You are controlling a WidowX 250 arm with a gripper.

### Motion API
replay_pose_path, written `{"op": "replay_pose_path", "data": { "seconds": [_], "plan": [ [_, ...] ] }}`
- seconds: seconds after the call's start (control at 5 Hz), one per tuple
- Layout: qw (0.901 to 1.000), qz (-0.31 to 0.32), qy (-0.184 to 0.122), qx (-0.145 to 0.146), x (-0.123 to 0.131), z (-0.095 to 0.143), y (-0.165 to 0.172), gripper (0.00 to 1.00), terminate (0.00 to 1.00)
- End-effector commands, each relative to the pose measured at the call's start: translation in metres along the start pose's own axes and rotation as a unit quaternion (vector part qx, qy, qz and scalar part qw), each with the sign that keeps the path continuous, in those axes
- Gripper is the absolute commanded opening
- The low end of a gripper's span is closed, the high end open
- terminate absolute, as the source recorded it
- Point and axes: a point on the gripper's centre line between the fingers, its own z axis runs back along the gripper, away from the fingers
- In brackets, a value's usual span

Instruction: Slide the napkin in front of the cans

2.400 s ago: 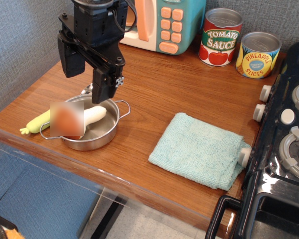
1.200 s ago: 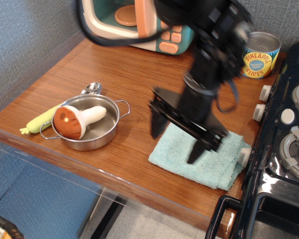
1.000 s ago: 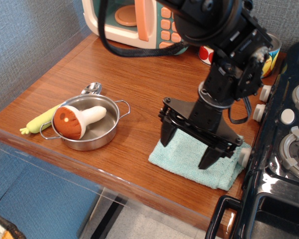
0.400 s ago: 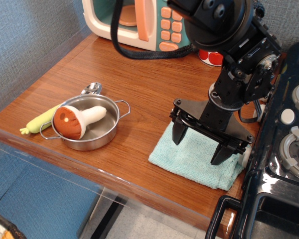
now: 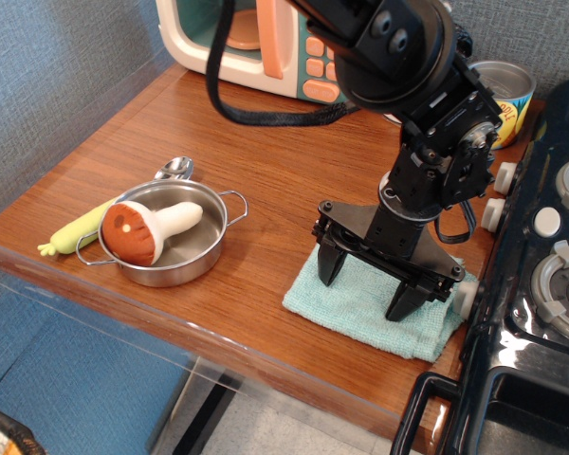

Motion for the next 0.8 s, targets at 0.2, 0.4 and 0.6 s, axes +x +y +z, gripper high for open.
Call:
{"op": "replay_pose_path", "data": {
  "seconds": [0.2, 0.4, 0.6],
  "plan": [
    [0.9988, 0.033, -0.020, -0.030, 0.058, -0.036, 0.046, 1.00, 0.00],
    [0.9970, 0.066, -0.029, -0.029, 0.078, -0.043, 0.070, 1.00, 0.00],
    [0.9955, 0.087, -0.033, -0.019, 0.089, -0.047, 0.089, 1.00, 0.00]
  ]
}}
